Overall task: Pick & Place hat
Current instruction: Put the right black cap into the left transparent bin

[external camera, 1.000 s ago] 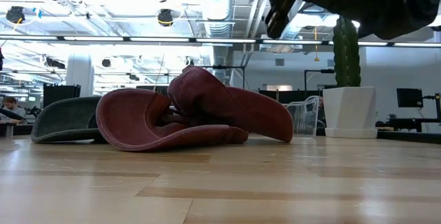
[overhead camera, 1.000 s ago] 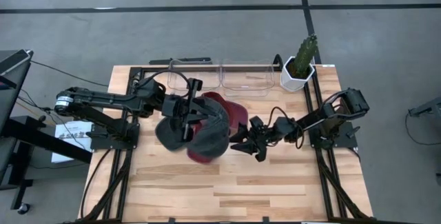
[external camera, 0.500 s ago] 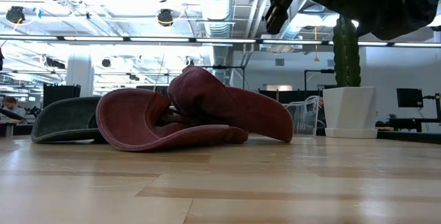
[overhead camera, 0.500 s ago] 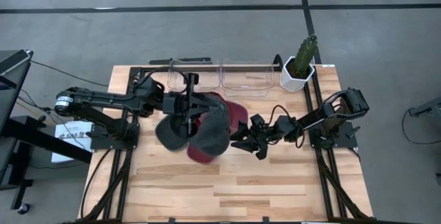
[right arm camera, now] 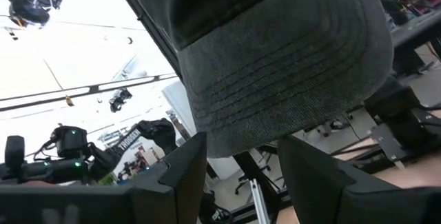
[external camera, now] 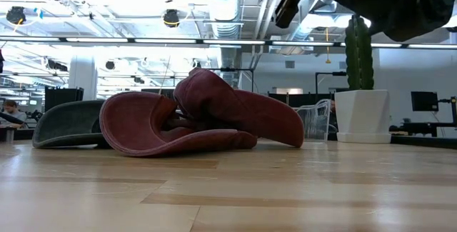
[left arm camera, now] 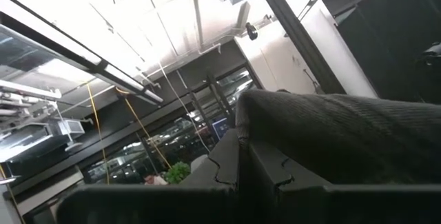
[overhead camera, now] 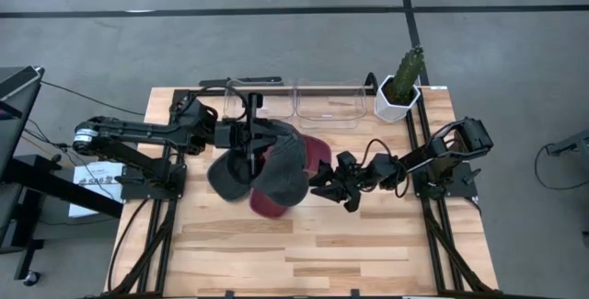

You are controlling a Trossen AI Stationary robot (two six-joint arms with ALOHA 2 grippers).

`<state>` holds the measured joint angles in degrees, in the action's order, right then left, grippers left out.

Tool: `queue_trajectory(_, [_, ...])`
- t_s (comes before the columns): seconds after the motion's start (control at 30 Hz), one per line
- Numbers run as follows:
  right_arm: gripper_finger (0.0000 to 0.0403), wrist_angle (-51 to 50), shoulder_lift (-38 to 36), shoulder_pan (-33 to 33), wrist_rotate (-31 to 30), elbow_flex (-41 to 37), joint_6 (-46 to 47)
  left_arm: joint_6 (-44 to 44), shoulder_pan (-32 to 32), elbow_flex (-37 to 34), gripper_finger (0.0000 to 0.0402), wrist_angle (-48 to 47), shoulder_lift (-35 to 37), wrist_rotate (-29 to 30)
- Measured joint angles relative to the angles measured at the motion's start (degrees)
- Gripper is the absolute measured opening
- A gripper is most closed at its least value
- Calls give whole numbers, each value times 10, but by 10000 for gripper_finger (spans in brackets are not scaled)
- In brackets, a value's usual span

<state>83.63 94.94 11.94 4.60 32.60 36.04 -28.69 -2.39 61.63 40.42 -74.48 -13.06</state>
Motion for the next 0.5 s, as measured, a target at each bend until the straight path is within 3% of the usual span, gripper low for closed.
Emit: queue_trajectory(0.5, [168, 24, 0, 0, 1, 20, 36, 4, 0, 0, 10, -1, -12, 0])
